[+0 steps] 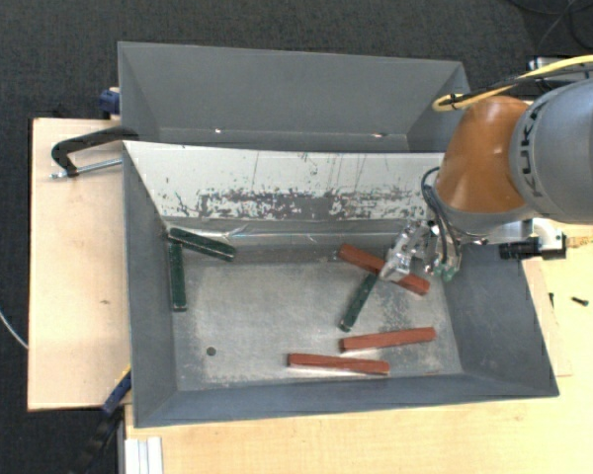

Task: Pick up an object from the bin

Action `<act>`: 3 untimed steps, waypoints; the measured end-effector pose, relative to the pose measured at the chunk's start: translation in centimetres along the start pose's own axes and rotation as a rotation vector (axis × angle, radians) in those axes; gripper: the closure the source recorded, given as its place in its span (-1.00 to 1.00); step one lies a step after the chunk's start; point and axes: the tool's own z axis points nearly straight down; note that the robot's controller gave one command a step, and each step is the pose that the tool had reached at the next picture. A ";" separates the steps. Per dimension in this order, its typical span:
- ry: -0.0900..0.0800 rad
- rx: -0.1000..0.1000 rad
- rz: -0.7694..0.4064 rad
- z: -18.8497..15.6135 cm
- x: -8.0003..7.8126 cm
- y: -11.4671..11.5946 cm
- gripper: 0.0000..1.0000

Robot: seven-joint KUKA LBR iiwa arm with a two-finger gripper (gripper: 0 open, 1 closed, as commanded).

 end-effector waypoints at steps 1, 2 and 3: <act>0.000 0.000 0.000 0.0 0.0 0.0 1.00; 0.003 0.001 0.000 -0.3 0.1 0.0 1.00; 0.004 0.001 0.000 -1.7 0.1 0.0 1.00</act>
Offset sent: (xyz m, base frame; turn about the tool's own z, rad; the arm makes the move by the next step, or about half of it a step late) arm 0.0001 0.0000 0.0493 0.0000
